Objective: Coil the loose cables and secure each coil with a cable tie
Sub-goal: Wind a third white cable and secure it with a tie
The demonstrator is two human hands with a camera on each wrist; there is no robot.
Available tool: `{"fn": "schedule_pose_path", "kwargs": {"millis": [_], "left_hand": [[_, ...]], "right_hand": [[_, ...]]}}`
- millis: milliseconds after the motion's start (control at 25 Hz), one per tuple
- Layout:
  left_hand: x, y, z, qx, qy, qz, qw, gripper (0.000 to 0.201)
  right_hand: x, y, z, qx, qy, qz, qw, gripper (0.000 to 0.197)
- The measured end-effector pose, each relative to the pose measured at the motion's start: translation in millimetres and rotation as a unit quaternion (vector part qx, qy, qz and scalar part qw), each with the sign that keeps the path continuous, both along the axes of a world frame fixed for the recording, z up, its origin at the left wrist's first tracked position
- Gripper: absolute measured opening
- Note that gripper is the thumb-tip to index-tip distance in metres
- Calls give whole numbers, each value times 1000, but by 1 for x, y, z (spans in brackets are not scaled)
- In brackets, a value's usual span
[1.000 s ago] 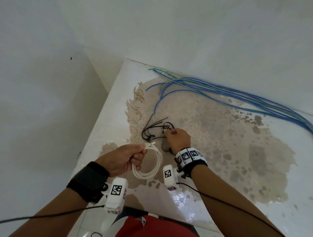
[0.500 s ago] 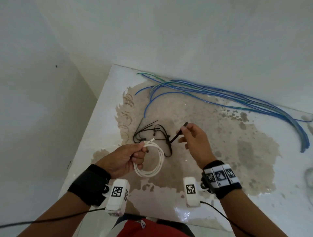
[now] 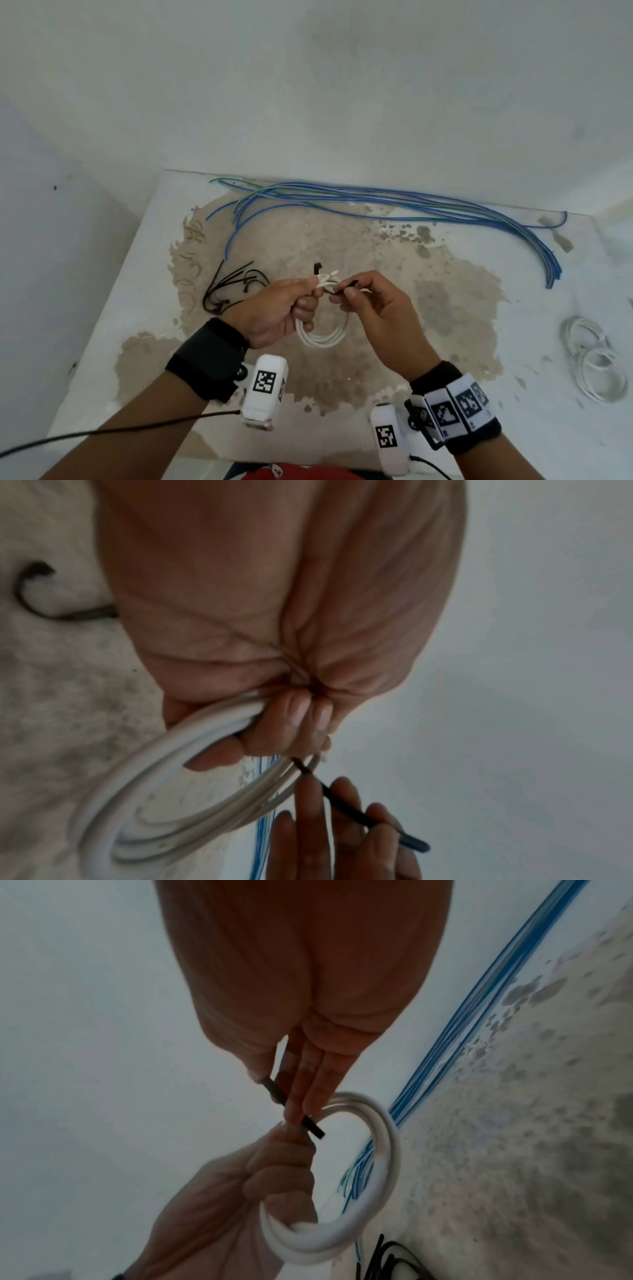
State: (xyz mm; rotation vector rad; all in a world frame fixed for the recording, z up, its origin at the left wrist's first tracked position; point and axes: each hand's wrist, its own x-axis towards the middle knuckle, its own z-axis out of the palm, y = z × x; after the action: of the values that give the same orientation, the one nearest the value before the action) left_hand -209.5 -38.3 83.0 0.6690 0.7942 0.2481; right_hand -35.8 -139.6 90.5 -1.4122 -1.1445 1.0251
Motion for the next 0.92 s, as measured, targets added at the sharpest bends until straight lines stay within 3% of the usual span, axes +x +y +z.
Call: {"fn": "schedule_pose_path", "kwargs": {"millis": [240, 520, 720, 920], "left_hand": [[89, -39, 25, 61, 32, 30, 997, 31], [152, -69, 37, 118, 51, 21, 991, 23], [179, -75, 43, 134, 74, 35, 988, 28], [195, -82, 57, 187, 84, 20, 978, 49]], "right_hand": [[83, -32, 18, 147, -84, 49, 984, 14], [151, -58, 27, 169, -121, 63, 976, 12], [166, -60, 37, 99, -57, 6, 993, 13], [169, -55, 56, -2, 11, -59, 998, 5]]}}
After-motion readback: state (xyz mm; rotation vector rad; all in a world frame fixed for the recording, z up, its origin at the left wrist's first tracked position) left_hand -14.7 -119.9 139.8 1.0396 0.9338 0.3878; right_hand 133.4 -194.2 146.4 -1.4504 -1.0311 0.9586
